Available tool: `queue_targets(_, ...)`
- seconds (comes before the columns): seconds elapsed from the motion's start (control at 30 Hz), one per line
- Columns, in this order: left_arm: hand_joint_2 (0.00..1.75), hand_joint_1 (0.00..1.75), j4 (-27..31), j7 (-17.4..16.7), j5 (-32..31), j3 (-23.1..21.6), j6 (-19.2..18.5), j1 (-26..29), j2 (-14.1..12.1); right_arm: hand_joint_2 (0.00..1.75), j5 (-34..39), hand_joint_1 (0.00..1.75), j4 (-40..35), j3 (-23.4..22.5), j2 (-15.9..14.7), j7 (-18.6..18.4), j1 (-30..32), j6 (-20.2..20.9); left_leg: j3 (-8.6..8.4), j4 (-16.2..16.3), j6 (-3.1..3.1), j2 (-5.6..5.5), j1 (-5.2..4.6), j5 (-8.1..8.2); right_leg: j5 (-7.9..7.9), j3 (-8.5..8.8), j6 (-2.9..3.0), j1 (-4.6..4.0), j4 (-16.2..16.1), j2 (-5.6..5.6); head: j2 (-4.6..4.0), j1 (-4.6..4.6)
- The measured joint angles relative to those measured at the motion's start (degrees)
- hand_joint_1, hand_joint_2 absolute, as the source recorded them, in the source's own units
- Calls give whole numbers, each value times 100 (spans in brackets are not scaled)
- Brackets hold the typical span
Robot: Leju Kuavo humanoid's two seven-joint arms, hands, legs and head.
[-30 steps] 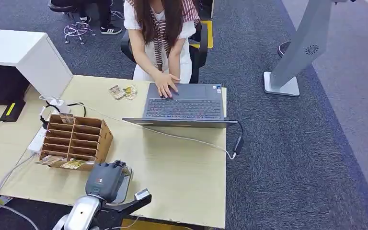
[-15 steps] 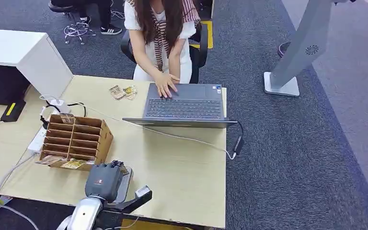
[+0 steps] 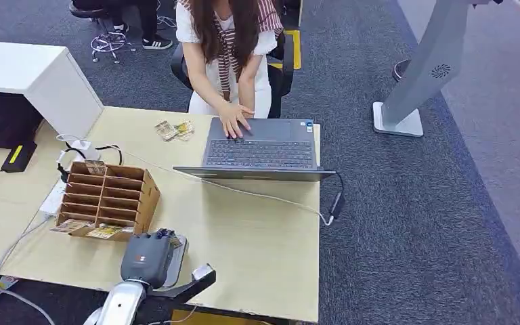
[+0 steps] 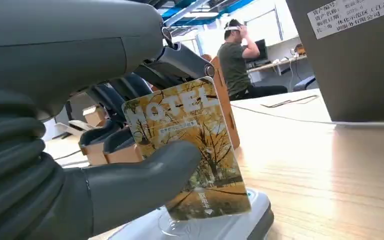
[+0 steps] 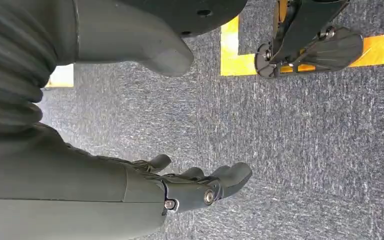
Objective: Pass the card to the sensor for recognition and then transmit it.
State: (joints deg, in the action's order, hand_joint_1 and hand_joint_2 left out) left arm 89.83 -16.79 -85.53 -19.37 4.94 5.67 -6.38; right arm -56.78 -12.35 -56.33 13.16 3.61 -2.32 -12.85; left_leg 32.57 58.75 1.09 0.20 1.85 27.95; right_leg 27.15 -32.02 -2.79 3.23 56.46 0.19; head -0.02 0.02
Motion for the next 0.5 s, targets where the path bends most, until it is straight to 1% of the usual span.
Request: queue_targets(0.5,175,175,59,-2,179,46,138,215,-4,175,-59,0,-48,-105,0,0,-1,-55,-5,-2,0,-1,0,0,1,7,0,0,0,-2,0,0)
